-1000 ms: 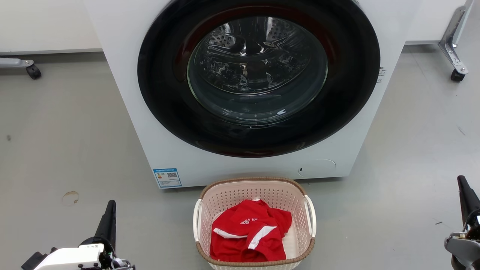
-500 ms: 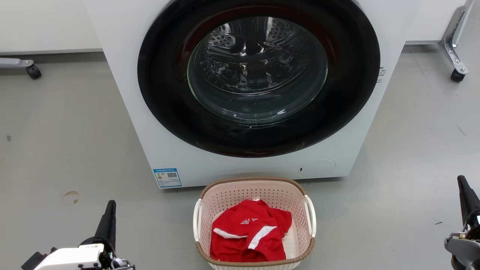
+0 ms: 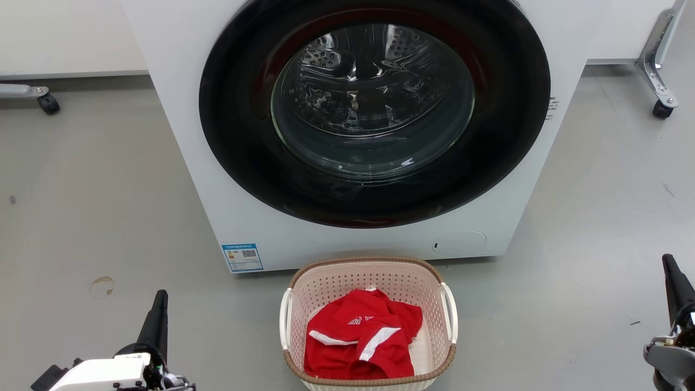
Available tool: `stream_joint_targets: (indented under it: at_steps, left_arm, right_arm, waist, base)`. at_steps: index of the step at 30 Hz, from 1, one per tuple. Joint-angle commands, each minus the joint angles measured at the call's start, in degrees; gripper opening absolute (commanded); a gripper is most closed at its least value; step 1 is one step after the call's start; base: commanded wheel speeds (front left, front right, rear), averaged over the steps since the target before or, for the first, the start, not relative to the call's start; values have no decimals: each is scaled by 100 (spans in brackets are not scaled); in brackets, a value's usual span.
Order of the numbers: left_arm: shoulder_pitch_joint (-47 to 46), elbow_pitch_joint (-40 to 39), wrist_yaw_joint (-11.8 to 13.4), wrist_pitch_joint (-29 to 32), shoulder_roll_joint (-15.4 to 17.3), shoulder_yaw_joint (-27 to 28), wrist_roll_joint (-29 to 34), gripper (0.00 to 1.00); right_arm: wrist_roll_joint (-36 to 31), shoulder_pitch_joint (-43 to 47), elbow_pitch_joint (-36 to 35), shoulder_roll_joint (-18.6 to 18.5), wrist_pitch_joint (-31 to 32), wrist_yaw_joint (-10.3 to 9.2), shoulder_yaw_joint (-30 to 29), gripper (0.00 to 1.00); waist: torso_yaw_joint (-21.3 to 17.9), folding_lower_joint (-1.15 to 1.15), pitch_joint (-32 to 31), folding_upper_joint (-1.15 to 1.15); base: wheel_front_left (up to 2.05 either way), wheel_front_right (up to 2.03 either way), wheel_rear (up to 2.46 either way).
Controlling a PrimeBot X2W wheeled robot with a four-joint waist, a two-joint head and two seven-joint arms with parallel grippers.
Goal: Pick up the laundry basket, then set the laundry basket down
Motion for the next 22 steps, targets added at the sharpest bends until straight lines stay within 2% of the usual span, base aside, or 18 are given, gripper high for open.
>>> stream_joint_targets:
  at_steps: [1,22]
  left_arm:
    - [-313,-133,-59,-5,45,187,-34,0]
    - [-313,-133,-59,-1,41,192,-30,0]
  right_arm:
    - [31,-279,-155,-142,47,28,93,0]
    - [32,-279,-155,-142,46,28,95,0]
  waist:
    - [0,0,0,0]
    - [0,0,0,0]
  base:
    - [0,0,0]
    - [0,0,0]
